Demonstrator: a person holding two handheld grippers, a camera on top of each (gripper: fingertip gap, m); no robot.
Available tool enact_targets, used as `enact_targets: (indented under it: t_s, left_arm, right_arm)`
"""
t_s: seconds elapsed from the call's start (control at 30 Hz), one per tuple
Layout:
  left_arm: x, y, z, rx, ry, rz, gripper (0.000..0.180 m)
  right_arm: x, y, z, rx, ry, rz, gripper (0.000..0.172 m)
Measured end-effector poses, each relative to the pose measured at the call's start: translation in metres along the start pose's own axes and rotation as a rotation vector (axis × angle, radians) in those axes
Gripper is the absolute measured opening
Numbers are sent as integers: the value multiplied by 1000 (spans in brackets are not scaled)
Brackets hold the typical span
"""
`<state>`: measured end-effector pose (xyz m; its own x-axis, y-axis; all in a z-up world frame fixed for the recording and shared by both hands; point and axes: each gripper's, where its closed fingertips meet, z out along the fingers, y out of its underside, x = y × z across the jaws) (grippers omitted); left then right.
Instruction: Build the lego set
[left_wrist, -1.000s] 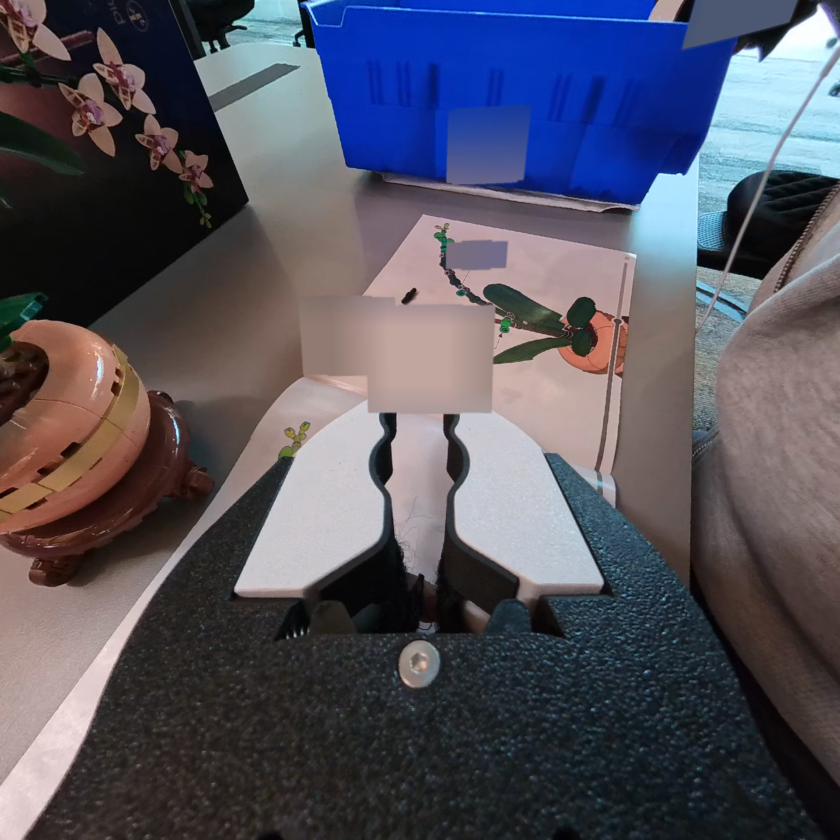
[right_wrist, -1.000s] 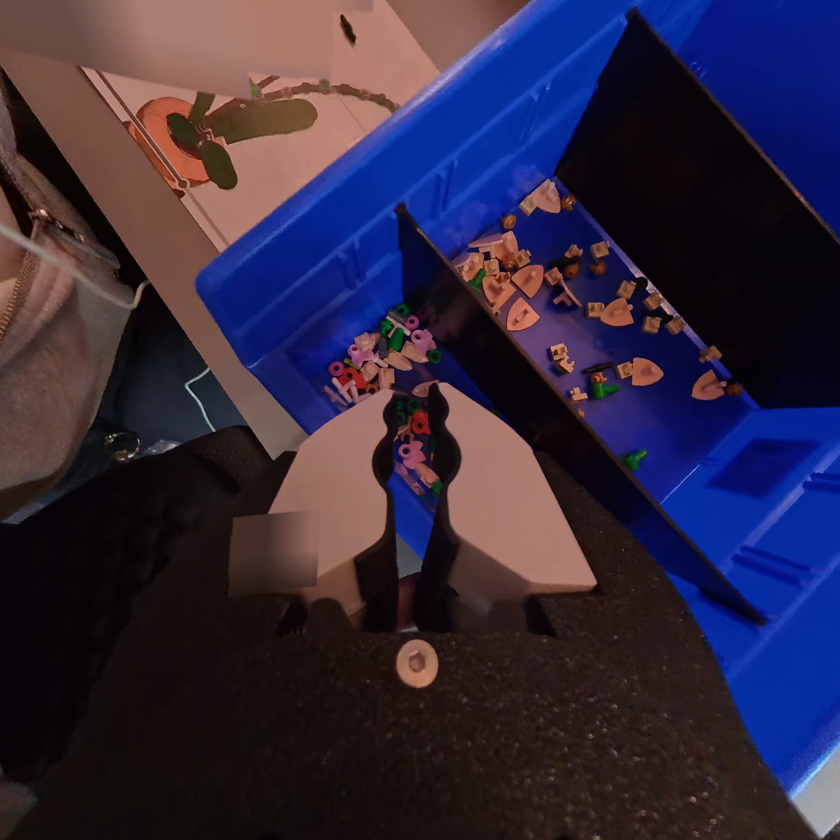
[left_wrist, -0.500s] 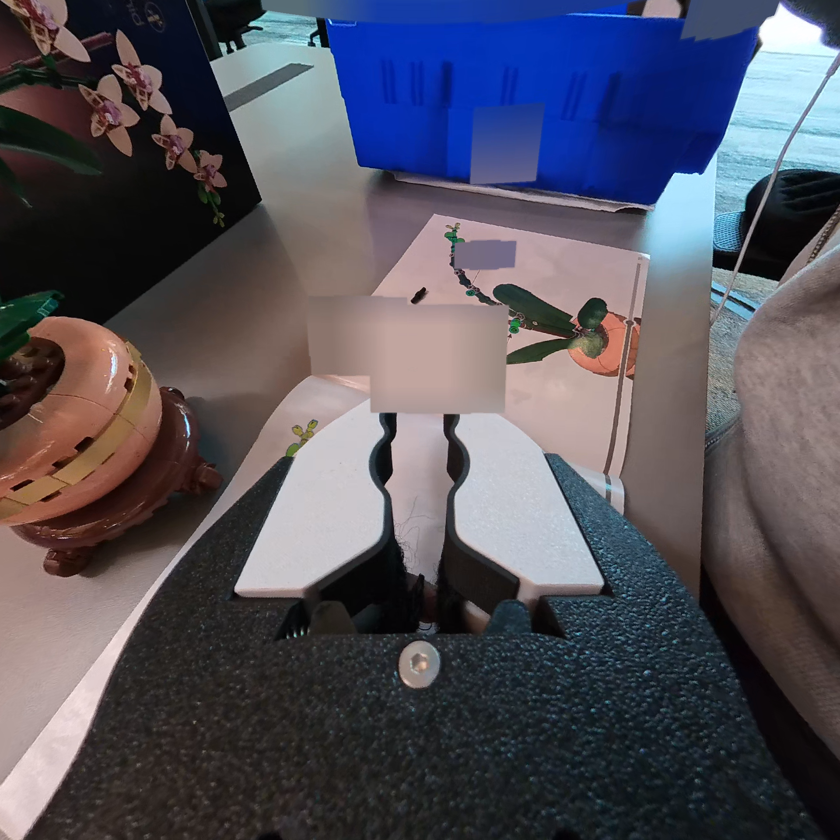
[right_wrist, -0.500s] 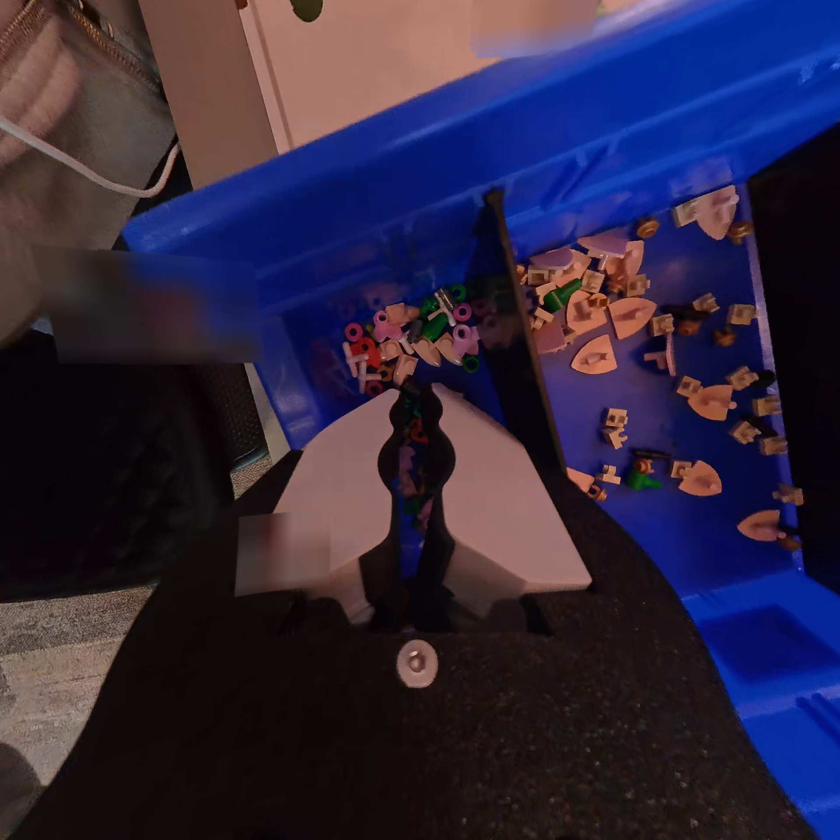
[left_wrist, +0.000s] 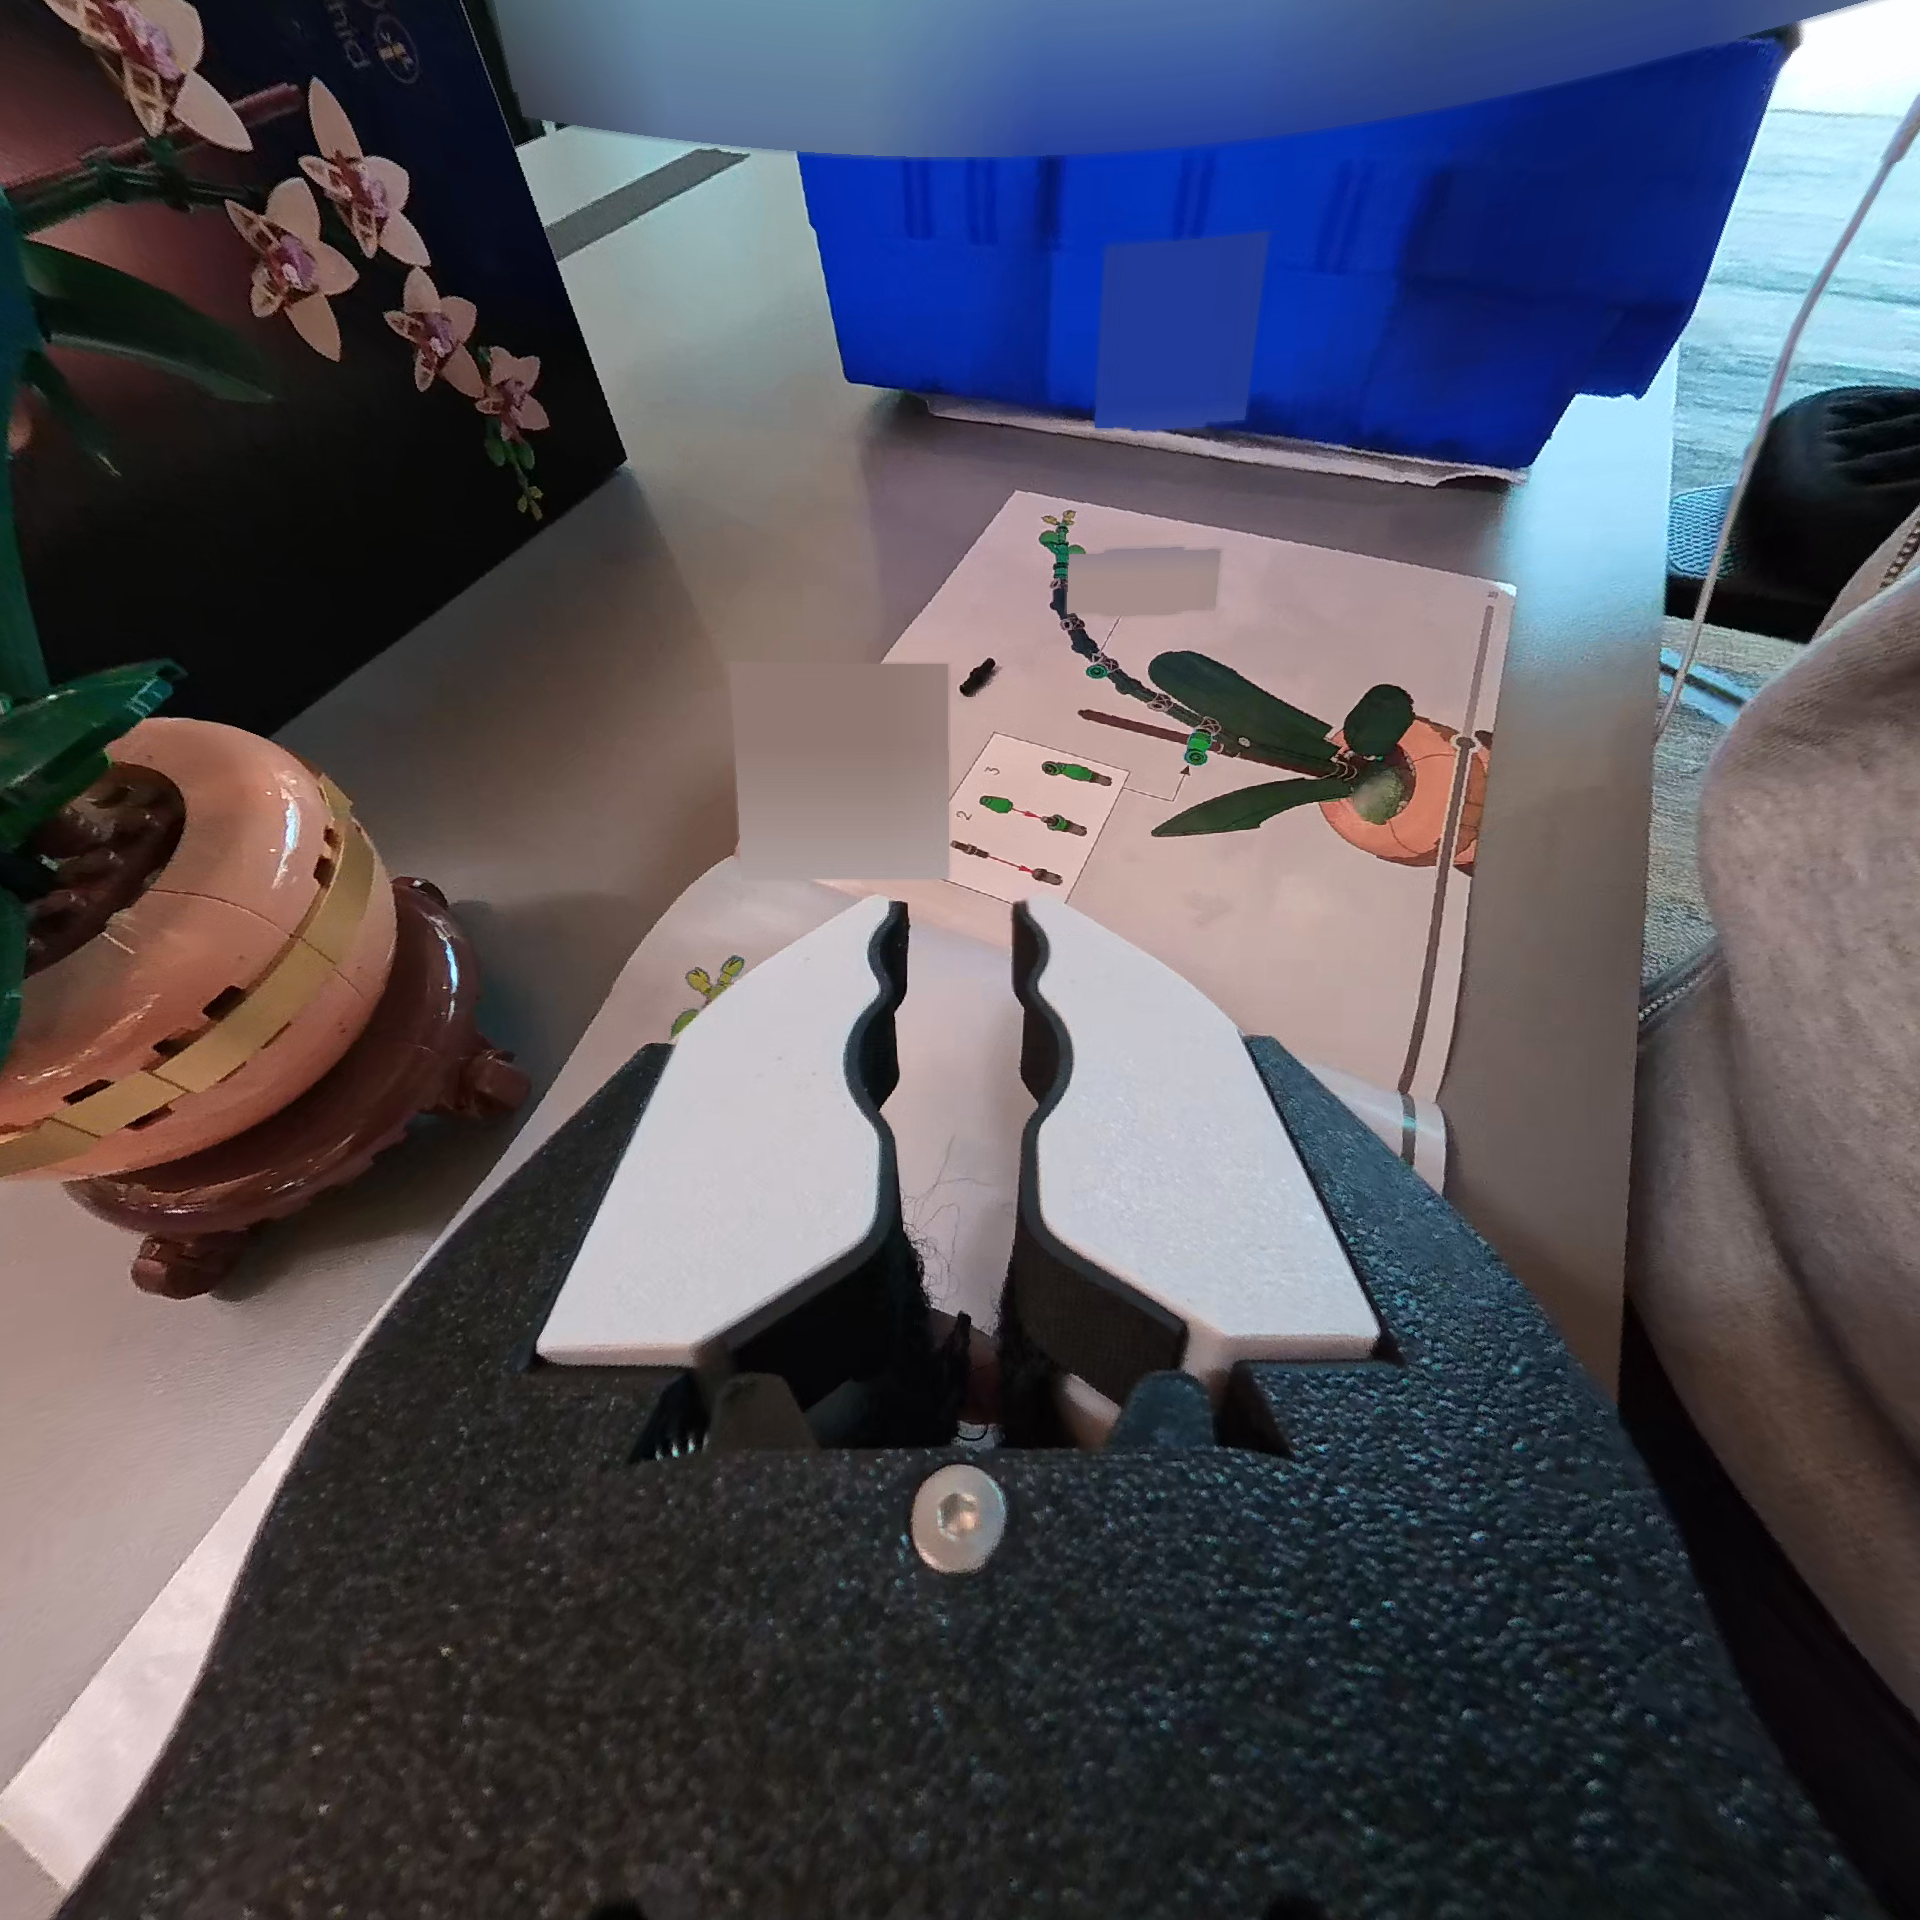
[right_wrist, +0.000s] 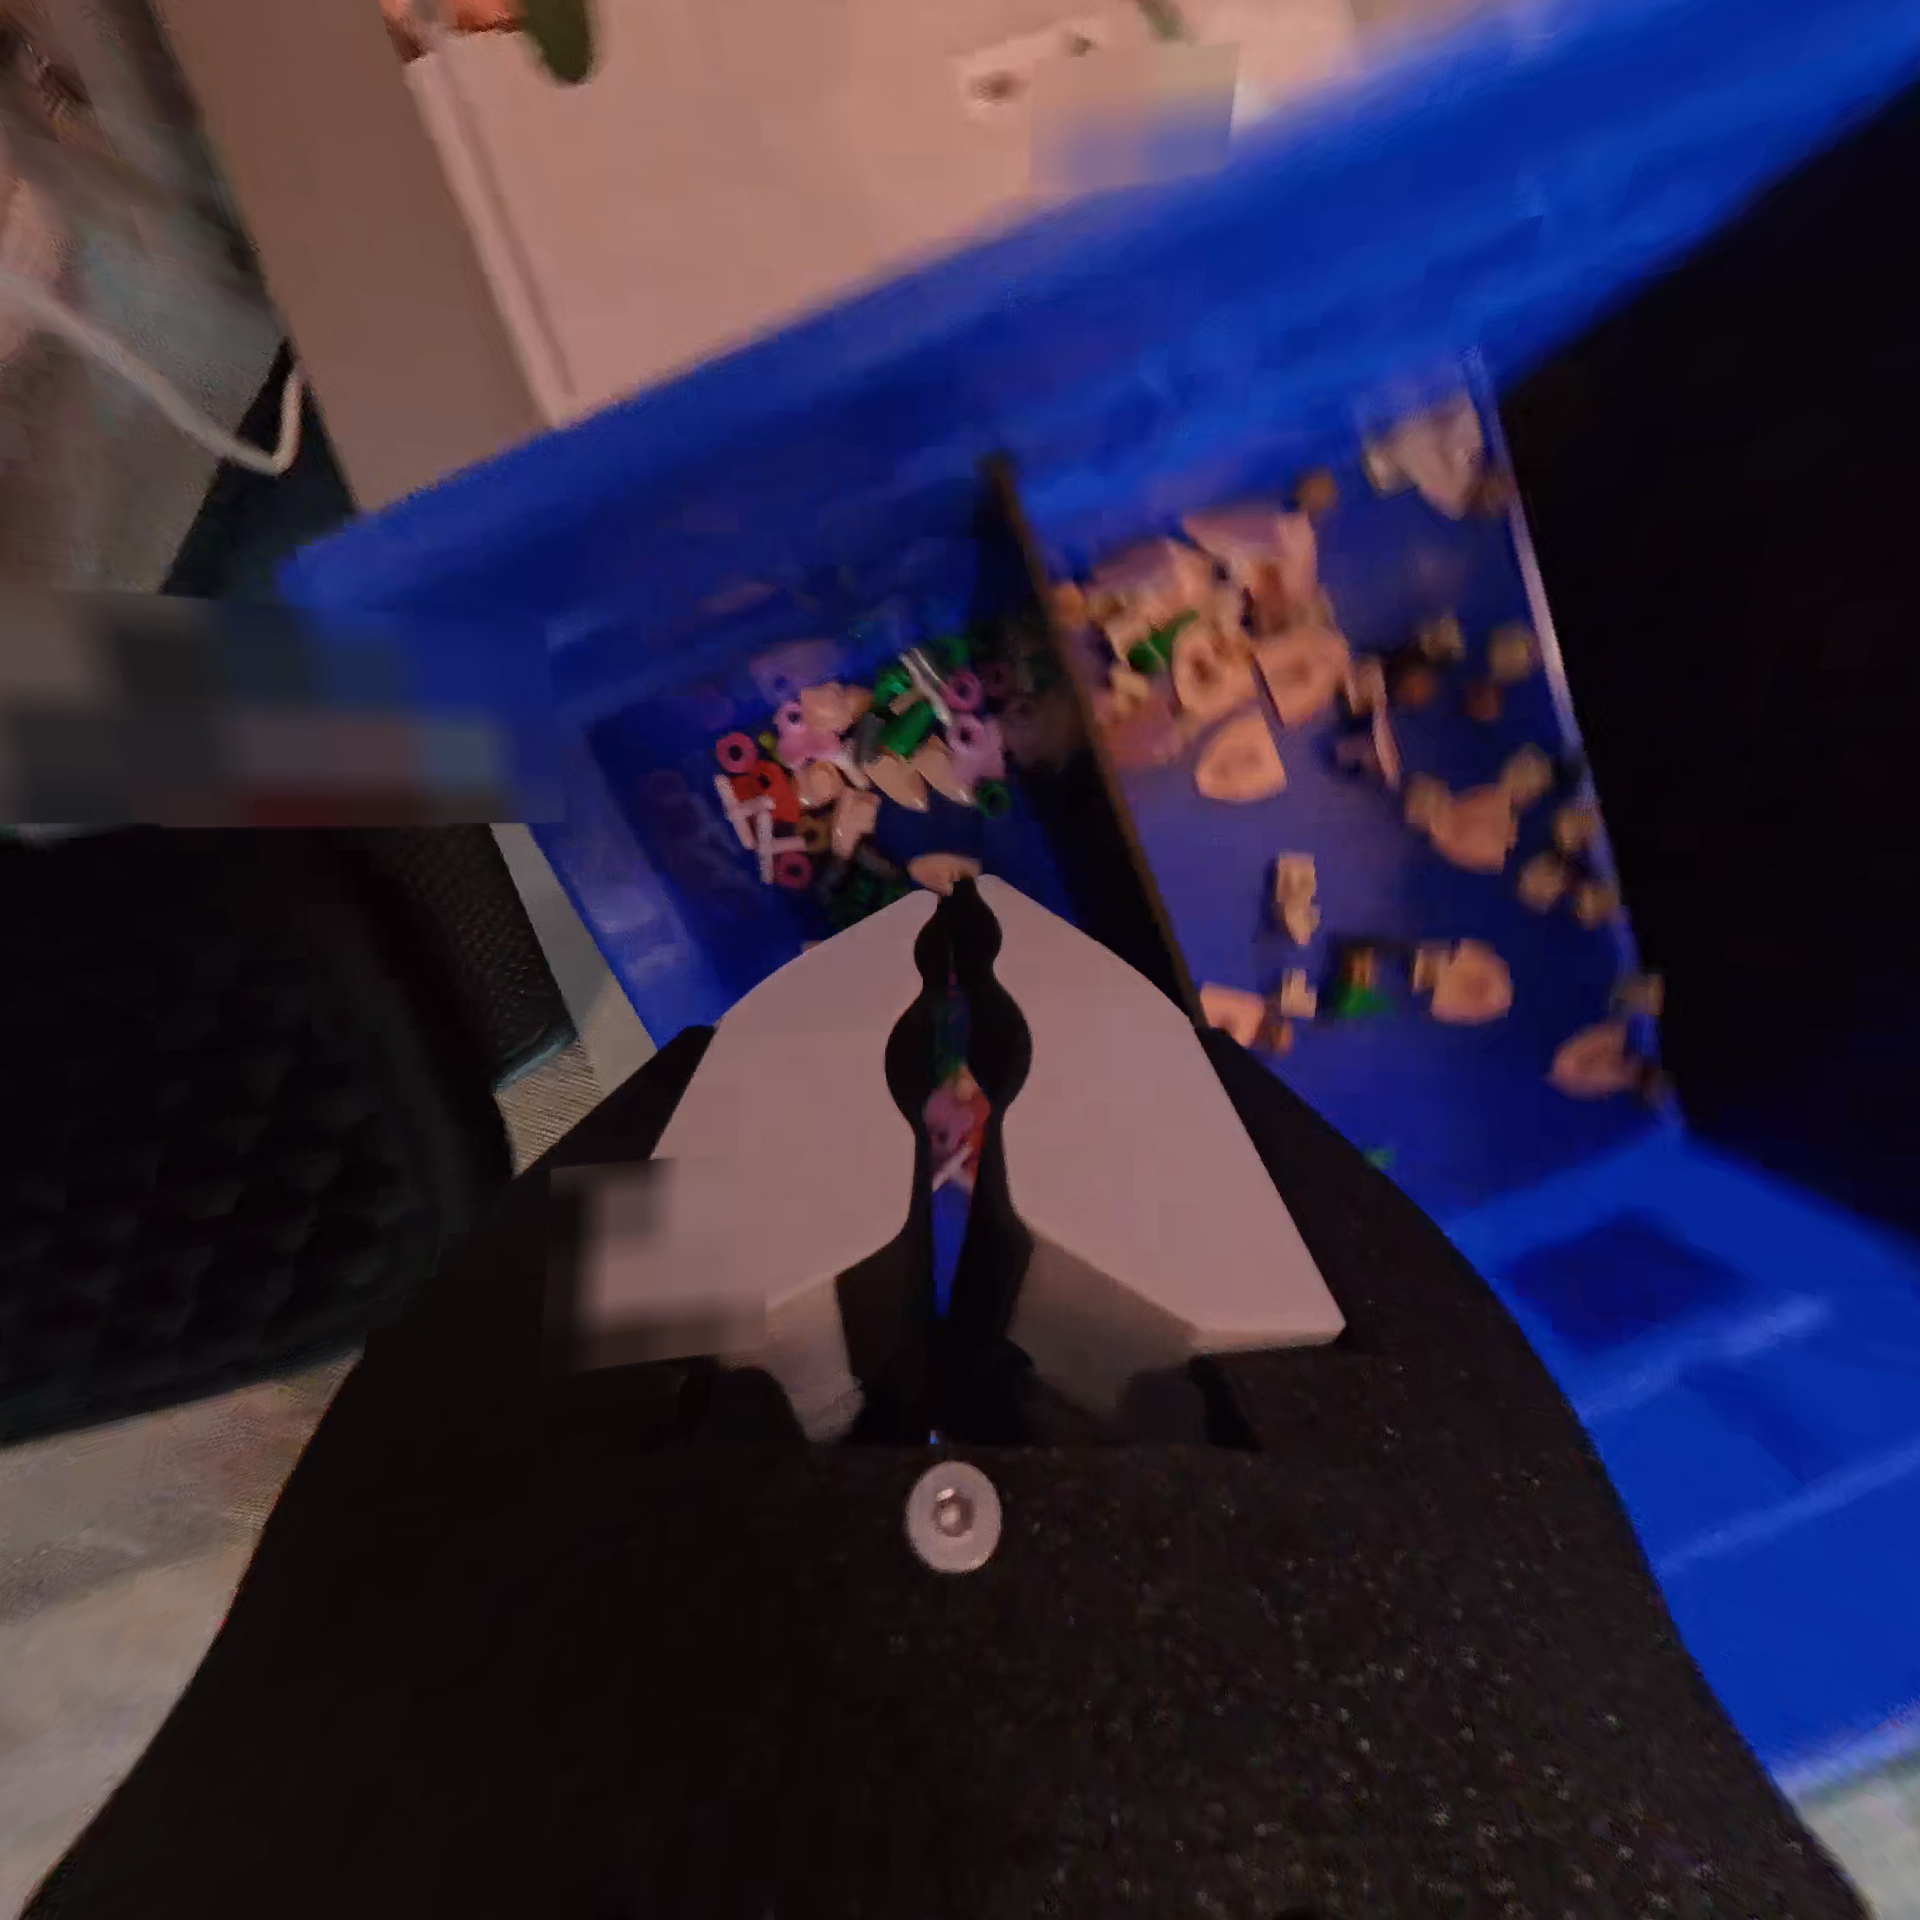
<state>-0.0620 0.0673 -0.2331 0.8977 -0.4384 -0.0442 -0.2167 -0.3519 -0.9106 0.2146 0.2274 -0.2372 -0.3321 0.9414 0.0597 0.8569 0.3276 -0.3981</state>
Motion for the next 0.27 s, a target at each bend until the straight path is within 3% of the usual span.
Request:
enact_targets:
  t_s: [0.07,0.17,0.27]
  left_arm:
    - [-2,0,0,1,-14,2,18]
    - [-1,1,2,-14,-9,5,18]
    - [-1,1,2,-15,-11,7,18]
  right_arm:
    - [12,11,-11,1,90,289,1]
    - [15,11,-20,147,146,731,6]
    - [9,16,-17,143,203,914,10]
